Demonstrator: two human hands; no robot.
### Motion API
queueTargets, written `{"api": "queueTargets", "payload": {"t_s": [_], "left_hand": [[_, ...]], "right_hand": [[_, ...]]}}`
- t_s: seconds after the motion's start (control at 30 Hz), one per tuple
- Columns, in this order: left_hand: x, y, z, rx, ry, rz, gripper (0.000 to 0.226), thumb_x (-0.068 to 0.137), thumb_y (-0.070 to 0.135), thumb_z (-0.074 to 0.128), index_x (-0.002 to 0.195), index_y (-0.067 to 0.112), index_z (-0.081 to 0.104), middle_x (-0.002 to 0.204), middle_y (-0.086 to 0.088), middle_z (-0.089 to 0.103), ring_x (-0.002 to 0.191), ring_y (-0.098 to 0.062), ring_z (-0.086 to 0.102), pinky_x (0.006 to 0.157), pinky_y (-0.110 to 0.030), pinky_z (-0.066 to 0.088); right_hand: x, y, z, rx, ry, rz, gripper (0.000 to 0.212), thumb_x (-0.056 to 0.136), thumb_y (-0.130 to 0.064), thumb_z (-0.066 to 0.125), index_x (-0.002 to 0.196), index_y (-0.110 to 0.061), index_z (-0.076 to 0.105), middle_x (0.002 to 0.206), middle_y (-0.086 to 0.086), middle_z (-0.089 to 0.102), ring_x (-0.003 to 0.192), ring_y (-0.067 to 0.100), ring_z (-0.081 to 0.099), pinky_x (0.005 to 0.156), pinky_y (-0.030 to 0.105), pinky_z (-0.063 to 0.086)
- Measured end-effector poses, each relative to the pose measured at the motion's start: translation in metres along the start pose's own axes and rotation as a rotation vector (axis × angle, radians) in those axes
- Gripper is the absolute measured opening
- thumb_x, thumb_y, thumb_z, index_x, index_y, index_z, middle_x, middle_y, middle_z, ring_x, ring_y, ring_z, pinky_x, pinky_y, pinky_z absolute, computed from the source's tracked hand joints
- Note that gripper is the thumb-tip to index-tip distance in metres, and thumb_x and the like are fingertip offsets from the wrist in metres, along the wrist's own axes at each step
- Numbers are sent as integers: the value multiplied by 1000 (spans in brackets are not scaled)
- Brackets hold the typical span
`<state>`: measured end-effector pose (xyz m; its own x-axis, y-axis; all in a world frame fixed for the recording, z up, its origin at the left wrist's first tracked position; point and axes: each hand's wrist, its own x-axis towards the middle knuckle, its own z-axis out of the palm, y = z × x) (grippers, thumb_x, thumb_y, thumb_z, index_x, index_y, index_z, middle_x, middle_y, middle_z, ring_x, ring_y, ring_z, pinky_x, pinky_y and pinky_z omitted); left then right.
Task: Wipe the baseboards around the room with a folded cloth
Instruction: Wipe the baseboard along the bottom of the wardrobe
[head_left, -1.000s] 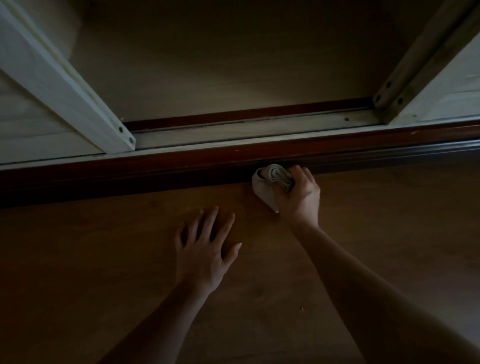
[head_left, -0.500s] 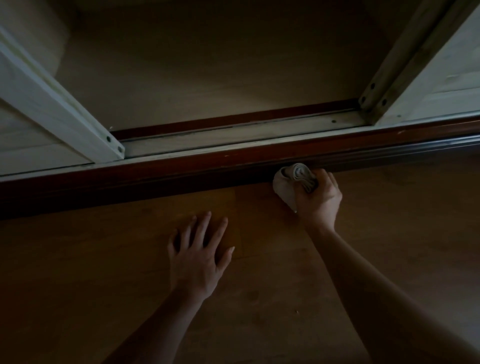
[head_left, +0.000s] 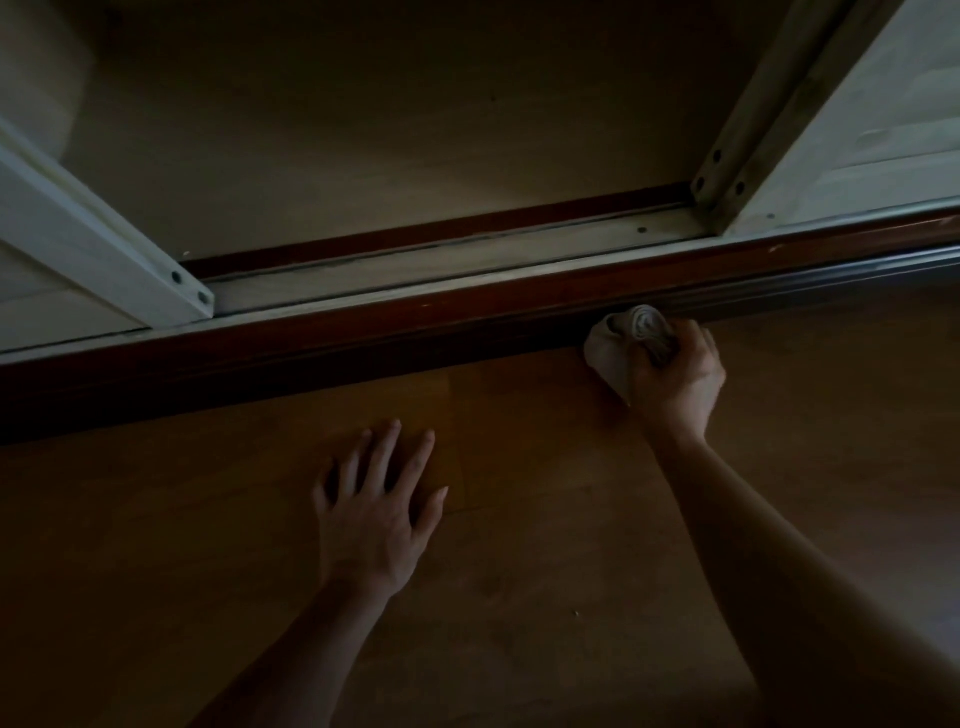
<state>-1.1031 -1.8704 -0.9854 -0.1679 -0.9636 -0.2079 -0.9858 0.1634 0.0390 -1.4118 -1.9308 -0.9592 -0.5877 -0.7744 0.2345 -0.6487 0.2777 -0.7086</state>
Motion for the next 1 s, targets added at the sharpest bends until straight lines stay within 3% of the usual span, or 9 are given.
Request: {"api": "queueTargets", "payload": {"t_s": [0.17,0.27,0.37,0.53,0.63,0.73,0.83,0.9,1.0], "left_hand": [[-2,1,-3,-20,1,-9,67,93,73,8,154,49,23,166,5,23,148,-27,24,110,-61,29],[-3,2,-2,-10,1,-6,69,89,75,-4,153,52,6,168,7,12,151,-25,16,115,-58,22],[-3,1,-2,-7,3,-4,67,88,75,-7,152,54,-3,169,9,4,152,-24,10,117,-57,19],[-3,2,-8,-11,-17,0,69,93,71,7,155,47,24,166,4,22,148,-28,25,112,-60,28],[-3,3,-10,6,-19,11,66,94,69,16,152,43,36,161,2,34,144,-29,33,108,-61,33],[-5,1,-9,-6,9,41,63,94,66,26,147,39,46,155,-1,44,136,-32,43,104,-62,38],[-6,-4,-6,-11,28,66,62,94,66,28,147,39,46,154,-3,45,134,-33,44,104,-61,38],[-8,-9,-5,-11,32,89,62,94,66,30,148,39,45,155,-3,43,137,-32,43,106,-60,36],[-8,-11,-8,-26,29,105,64,93,66,27,148,39,45,155,-3,42,138,-31,42,107,-58,35]], "right_hand": [[-2,-2,-1,7,-19,1,20,88,-13,66,103,-1,60,104,13,60,94,23,56,77,21,33],[3,3,-6,4,-44,-36,20,88,-15,66,102,-2,61,102,12,60,92,22,55,76,23,35],[3,4,-6,15,14,38,19,87,-16,66,100,-3,60,101,12,60,92,26,56,79,28,38],[-17,-20,16,29,-108,-122,15,84,-12,66,97,-6,61,96,9,59,83,19,55,69,31,44],[-33,-41,30,59,-167,-192,16,84,-21,65,93,-9,60,90,0,53,78,18,54,63,29,42],[-54,-73,48,97,-211,-239,41,78,-48,51,88,-9,60,87,-2,48,72,14,45,57,25,31],[-77,-104,67,105,-280,-243,55,75,-55,44,94,-6,61,92,7,55,77,19,50,61,29,35],[-88,-115,74,104,-305,-222,57,77,-54,43,101,-5,60,98,9,56,84,24,55,63,36,45],[-91,-113,75,96,-291,-181,34,85,-34,58,105,-6,57,102,9,55,90,25,55,71,43,51]]}}
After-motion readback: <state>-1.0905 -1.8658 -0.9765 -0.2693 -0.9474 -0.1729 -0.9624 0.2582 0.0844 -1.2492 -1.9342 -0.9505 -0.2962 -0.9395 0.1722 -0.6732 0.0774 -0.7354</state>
